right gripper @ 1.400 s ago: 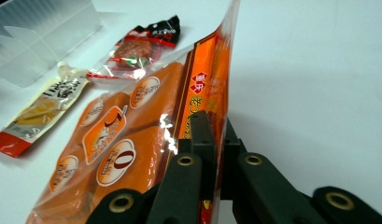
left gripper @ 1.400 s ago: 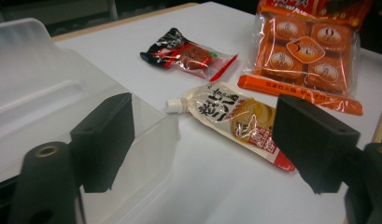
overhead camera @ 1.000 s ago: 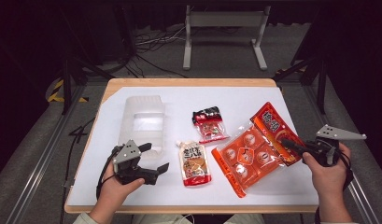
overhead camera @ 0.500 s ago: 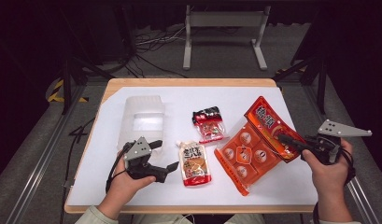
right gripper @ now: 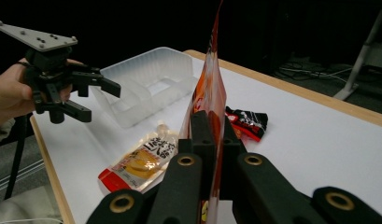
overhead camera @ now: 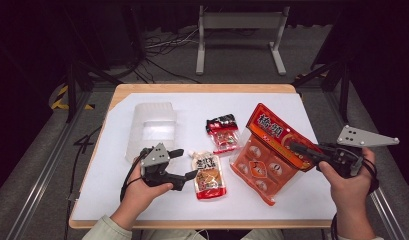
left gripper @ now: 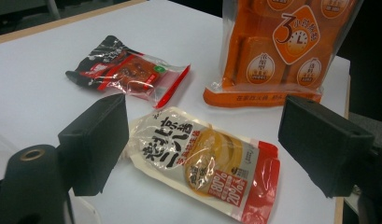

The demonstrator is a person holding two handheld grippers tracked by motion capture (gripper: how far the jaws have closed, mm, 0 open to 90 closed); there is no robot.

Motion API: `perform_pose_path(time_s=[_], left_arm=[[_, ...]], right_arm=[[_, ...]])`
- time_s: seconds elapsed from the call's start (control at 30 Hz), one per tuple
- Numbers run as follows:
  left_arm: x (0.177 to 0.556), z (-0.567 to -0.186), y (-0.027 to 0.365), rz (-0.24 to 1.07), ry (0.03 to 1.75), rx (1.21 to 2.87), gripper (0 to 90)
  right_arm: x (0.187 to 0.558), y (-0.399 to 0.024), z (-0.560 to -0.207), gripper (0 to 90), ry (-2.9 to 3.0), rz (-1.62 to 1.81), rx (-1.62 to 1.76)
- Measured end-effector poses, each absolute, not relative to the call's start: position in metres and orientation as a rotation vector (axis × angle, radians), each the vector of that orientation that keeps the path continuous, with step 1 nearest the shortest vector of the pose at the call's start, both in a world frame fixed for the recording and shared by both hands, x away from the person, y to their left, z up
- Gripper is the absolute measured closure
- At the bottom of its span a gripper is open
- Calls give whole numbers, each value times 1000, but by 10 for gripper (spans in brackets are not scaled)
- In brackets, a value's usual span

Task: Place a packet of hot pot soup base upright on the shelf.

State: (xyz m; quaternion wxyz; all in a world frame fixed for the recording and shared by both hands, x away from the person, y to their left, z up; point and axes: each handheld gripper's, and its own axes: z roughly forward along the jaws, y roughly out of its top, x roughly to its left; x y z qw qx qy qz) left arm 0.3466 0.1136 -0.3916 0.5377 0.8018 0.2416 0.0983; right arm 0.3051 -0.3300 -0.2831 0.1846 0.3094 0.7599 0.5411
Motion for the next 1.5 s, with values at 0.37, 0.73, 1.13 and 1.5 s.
perform_pose_path(time_s=[0.37,0.73,1.13,1.5], left_arm=[[357,-396,110,227,572,1897,146],[368,-394,98,166,549,1888,143],[375,-381,74,124,477,1817,41],[384,-378,50,96,394,1790,48]], right_arm=[[305,-312,-277,900,2181,1549,771],[307,-300,-269,900,2184,1594,713],[314,-279,-265,900,2206,1631,652],[316,-263,-264,900,2232,1660,594]])
